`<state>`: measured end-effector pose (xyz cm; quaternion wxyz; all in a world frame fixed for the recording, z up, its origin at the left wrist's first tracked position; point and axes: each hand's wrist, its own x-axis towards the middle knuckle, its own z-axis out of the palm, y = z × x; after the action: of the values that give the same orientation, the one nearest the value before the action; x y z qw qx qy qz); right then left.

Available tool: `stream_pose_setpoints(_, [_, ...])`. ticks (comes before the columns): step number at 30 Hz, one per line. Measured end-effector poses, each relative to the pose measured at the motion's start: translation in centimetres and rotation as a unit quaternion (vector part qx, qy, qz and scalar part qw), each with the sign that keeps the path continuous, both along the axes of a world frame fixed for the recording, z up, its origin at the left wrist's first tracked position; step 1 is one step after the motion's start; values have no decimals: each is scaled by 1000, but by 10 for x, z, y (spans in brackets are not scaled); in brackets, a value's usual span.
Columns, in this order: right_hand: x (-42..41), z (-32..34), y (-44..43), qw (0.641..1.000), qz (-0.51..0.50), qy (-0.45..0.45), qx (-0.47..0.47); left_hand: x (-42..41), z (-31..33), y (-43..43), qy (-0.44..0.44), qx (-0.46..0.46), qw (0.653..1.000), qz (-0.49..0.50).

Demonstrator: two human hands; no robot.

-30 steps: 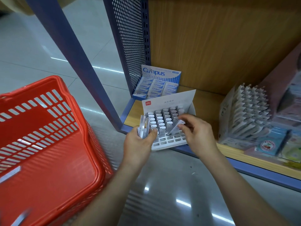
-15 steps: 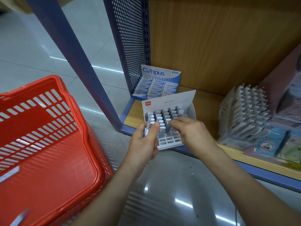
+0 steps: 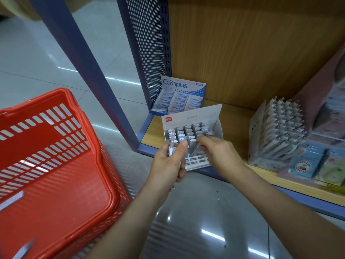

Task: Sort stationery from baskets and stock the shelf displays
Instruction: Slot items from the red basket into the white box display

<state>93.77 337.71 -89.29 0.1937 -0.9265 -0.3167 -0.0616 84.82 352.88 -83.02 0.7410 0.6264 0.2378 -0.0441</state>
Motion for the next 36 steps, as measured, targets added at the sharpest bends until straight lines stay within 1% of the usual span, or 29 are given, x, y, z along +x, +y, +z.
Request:
stream_pose_setpoints(2, [-1, 1, 0, 1000, -12, -5, -10, -1, -1, 0, 4, -9, 1000, -12])
stream_pose_setpoints(4, [-6, 5, 0, 999, -12, -31, -26, -2, 0, -2, 0, -3, 1000, -18])
stream_pose_setpoints(6, [-11, 7, 2, 999, 8, -43, -29, -2, 0, -5, -15, 7, 1000, -18])
stream_pose_setpoints(8, [-10, 8, 4, 999, 24, -34, -30, -2, 1, -6, -29, 22, 999, -2])
stream_pose_setpoints(11, [-8, 5, 6, 1000, -11, -15, 3, 2, -4, 3, -48, 80, 994, 51])
stream_pose_setpoints(13, [-10, 3, 6, 1000, -1, -26, 17, 5, -13, 11, -56, 132, 987, 68])
stream_pose_setpoints(15, [-12, 2, 6, 998, 36, -55, 22, 6, -23, 16, -49, 168, 983, 50])
stream_pose_setpoints(17, [-12, 1, 4, 994, 54, -86, 50, 5, -30, 18, -39, 179, 983, 19])
stream_pose_setpoints(20, [-11, -5, 6, 989, 67, -96, 91, 6, -35, 18, -40, 187, 981, -4])
stream_pose_setpoints(23, [-9, -10, 7, 985, 93, -107, 94, 8, -35, 20, -40, 192, 980, 1])
stream_pose_setpoints(26, [-8, -13, 8, 987, 77, -81, 115, 6, -34, 20, -43, 185, 982, -1])
stream_pose_setpoints(29, [-19, -17, 9, 987, 50, -24, 148, 2, -31, 14, -43, 145, 989, 2])
stream_pose_setpoints(31, [-28, -13, 9, 982, 6, 19, 186, 0, -30, 10, -49, 134, 990, 2])
stream_pose_setpoints(32, [-32, -7, 9, 971, -37, 50, 232, 0, -29, 8, -52, 135, 989, 1])
stream_pose_setpoints(33, [-36, 2, 10, 945, -92, 106, 296, 0, -28, 8, -52, 137, 989, -1])
stream_pose_setpoints(34, [-41, 13, 13, 893, -146, 199, 376, 0, -27, 7, -51, 137, 989, -4])
stream_pose_setpoints(35, [-45, 25, 16, 816, -176, 317, 451, 0, -26, 7, -52, 138, 989, -8])
stream_pose_setpoints(36, [-48, 34, 19, 731, -178, 436, 495, 0, -25, 6, -55, 141, 988, -17])
